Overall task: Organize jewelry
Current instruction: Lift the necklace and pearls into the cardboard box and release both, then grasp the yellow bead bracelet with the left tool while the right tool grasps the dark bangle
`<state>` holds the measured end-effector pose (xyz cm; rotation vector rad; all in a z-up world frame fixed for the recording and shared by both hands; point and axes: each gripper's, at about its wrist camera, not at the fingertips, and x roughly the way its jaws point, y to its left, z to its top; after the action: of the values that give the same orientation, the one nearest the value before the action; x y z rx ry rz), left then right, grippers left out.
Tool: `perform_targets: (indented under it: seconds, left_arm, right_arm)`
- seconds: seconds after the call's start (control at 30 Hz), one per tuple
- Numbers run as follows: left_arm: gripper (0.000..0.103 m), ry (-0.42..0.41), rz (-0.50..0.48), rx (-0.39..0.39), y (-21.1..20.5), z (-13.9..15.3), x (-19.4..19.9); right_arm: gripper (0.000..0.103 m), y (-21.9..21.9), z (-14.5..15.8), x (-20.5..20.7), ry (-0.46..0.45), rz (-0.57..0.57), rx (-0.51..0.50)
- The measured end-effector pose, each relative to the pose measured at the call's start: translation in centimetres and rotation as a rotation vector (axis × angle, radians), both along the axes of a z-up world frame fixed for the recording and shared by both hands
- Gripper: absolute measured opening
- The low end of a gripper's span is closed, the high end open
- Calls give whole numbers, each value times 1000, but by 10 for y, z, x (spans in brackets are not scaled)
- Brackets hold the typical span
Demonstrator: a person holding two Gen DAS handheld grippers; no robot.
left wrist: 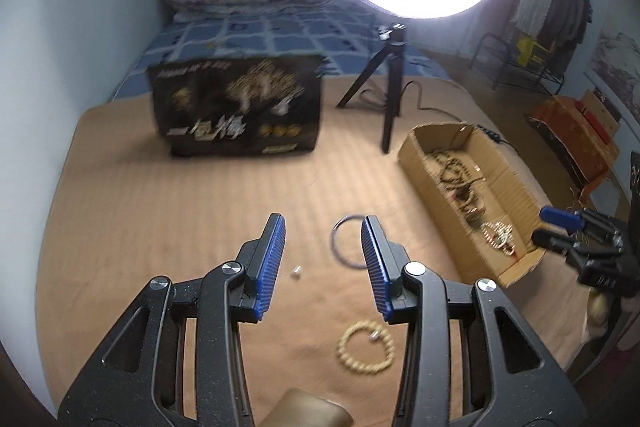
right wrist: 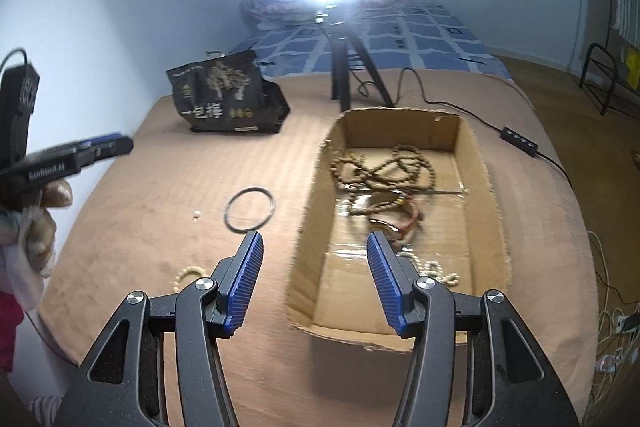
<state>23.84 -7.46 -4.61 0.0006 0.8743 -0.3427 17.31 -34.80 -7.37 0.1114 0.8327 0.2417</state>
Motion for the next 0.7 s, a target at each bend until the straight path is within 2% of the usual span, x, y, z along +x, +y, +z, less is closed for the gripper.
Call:
perform_targets:
  seconds: [0.23, 0.43, 0.7]
  left_arm:
    - [40, 90, 47, -17, 35, -38, -8]
    - [40, 120, 51, -50, 47, -65, -9]
    - [40, 154, 20, -110, 53, -87, -8]
  right_arm:
    - [54, 30, 1, 7, 9, 43, 1]
    - [60, 59, -3, 14, 19, 88, -8]
    - [60, 91, -20, 32, 57, 142, -34]
